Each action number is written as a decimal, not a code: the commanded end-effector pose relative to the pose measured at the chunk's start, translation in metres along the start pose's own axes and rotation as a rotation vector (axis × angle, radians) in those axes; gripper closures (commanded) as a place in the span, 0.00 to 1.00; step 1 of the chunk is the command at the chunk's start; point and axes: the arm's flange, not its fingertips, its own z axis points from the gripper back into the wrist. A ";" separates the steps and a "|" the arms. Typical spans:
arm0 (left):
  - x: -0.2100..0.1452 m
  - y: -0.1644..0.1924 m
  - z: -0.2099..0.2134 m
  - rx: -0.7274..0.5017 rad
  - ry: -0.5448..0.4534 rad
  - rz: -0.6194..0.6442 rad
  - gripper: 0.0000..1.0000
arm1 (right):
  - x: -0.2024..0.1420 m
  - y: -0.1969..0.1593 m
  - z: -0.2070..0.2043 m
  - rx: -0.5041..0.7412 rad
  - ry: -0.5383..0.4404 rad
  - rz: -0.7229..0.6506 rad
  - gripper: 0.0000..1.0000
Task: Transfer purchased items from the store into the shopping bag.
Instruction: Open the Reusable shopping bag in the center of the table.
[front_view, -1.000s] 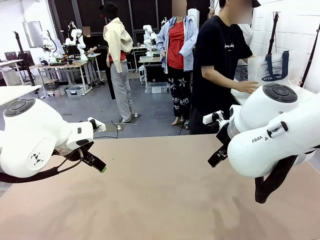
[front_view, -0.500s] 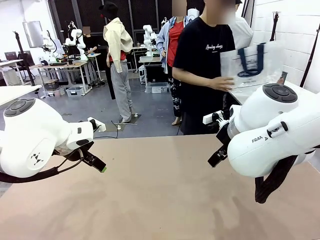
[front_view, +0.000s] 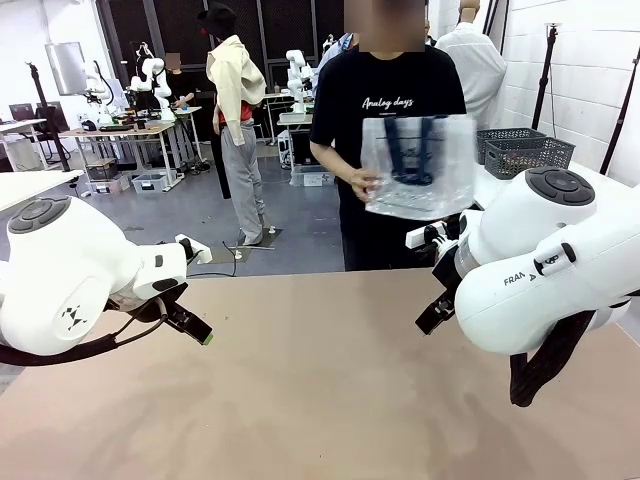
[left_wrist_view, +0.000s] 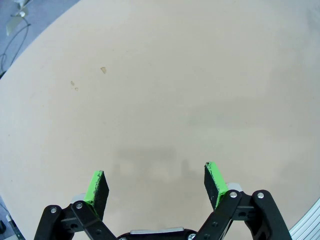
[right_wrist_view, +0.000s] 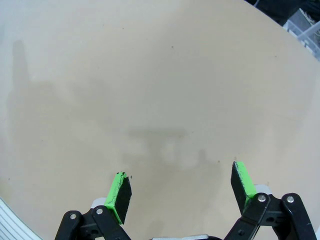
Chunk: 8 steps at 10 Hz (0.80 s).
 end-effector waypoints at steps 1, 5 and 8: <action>0.000 0.001 0.000 0.001 0.000 0.002 0.00 | 0.000 0.000 0.000 0.000 0.000 -0.001 0.00; 0.000 0.001 0.000 0.001 0.000 0.002 0.00 | 0.000 0.000 0.000 0.000 0.000 -0.001 0.00; 0.000 0.001 0.000 0.001 0.000 0.002 0.00 | 0.000 0.000 0.000 0.000 0.000 -0.001 0.00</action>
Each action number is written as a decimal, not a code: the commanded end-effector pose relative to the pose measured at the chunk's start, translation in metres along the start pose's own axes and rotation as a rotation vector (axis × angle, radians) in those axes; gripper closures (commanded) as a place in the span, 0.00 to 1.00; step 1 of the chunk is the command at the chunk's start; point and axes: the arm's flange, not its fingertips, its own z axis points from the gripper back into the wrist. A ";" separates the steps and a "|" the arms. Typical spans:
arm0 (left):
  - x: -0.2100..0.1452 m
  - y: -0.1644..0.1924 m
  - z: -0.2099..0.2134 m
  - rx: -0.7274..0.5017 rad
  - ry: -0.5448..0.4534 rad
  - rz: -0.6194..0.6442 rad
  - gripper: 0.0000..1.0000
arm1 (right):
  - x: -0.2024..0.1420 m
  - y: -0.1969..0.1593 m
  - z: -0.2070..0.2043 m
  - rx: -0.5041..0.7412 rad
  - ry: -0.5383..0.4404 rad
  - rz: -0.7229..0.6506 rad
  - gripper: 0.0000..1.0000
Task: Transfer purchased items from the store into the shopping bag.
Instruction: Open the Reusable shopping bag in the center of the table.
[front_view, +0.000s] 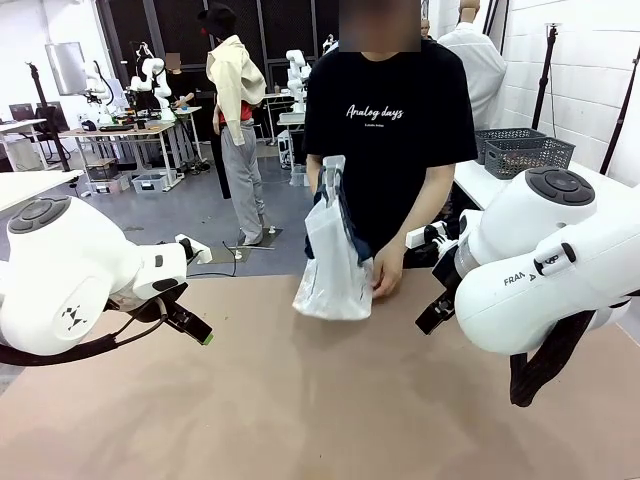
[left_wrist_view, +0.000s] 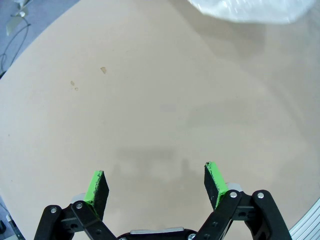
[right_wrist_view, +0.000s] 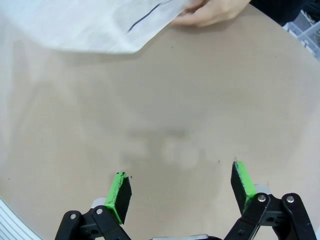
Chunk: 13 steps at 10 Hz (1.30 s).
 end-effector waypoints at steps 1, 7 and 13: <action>0.000 0.001 0.000 0.001 0.000 0.002 0.00 | 0.000 0.000 0.000 0.000 0.000 -0.001 0.00; 0.033 -0.001 0.042 -0.310 0.088 0.043 0.00 | 0.030 0.006 0.026 0.186 0.063 -0.028 0.00; 0.117 0.031 0.067 -0.270 -0.037 0.085 0.00 | 0.130 -0.020 0.075 0.241 0.127 -0.064 0.00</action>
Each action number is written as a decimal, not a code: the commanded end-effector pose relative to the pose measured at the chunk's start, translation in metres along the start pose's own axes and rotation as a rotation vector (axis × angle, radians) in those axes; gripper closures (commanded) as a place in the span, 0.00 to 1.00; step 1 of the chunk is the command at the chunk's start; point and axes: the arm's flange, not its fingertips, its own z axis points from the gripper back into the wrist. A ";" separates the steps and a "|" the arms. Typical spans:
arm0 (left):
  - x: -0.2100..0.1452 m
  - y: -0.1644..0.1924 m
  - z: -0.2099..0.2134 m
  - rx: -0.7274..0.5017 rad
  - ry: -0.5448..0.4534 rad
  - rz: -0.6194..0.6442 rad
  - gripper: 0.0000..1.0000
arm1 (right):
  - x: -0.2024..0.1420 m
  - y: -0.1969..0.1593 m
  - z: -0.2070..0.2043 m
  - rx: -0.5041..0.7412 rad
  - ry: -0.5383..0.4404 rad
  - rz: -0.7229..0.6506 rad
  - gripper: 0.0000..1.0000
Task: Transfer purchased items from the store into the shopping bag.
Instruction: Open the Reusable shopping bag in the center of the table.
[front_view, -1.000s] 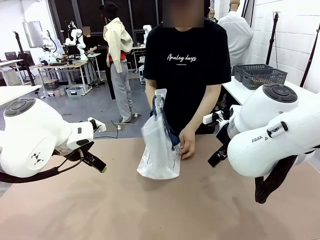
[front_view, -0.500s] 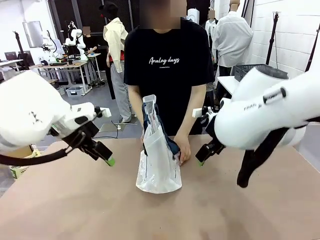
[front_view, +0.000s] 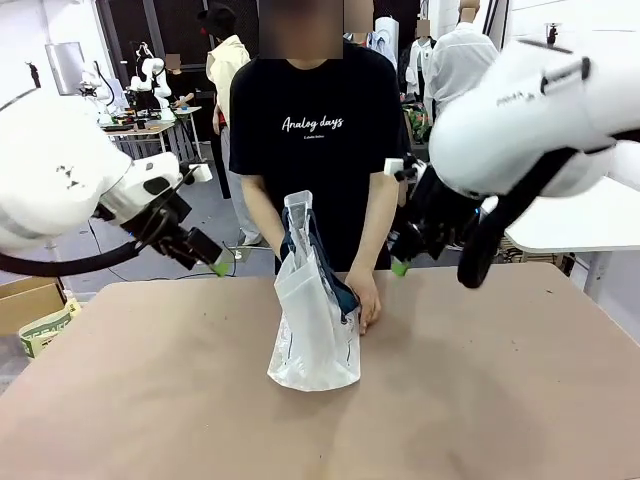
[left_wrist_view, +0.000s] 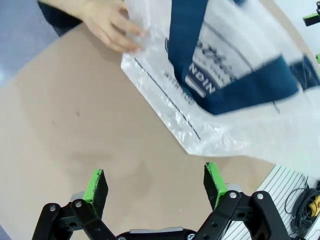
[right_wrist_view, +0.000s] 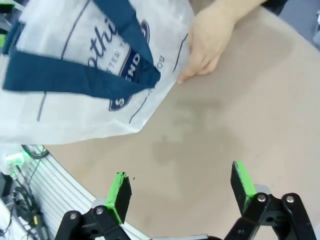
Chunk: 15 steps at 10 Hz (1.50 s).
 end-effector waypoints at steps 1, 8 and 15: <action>0.037 0.013 -0.014 -0.001 -0.017 0.001 0.00 | 0.045 -0.003 0.000 -0.020 0.003 -0.007 0.00; 0.066 0.019 -0.019 0.017 -0.034 0.012 0.00 | 0.075 0.001 0.007 -0.041 -0.033 0.014 0.00; 0.109 -0.012 -0.005 -0.024 -0.028 0.294 0.00 | 0.187 0.023 0.003 -0.086 0.133 -0.226 0.00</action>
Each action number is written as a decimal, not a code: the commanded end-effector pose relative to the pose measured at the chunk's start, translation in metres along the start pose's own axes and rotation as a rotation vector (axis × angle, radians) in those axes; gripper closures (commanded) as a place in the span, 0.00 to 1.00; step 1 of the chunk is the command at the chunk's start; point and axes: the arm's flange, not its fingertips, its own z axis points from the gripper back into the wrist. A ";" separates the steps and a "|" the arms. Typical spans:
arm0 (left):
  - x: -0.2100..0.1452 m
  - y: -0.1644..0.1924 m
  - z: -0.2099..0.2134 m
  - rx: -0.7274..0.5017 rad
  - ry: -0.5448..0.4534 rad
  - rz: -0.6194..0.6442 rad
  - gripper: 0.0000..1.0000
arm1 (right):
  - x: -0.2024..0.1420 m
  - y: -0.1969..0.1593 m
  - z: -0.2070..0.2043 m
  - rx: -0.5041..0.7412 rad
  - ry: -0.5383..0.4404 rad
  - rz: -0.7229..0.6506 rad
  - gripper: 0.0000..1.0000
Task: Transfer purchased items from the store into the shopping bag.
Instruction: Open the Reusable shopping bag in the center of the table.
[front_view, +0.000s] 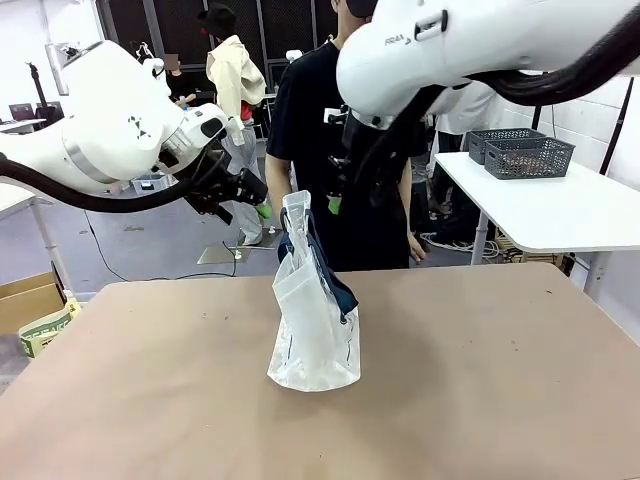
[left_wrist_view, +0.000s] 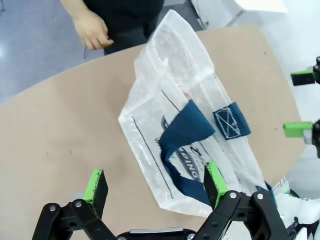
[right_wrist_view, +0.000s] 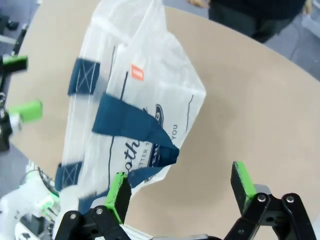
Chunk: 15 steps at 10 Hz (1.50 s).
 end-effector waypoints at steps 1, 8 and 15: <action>0.004 -0.004 0.002 -0.017 0.038 0.081 0.00 | 0.047 0.009 0.000 -0.031 0.077 -0.073 0.00; -0.002 -0.009 -0.003 -0.033 0.034 0.057 0.00 | 0.058 0.004 -0.010 -0.031 0.066 -0.062 0.00; -0.015 -0.030 0.011 -0.016 0.052 0.192 0.00 | 0.078 0.005 -0.033 -0.006 0.170 -0.311 0.00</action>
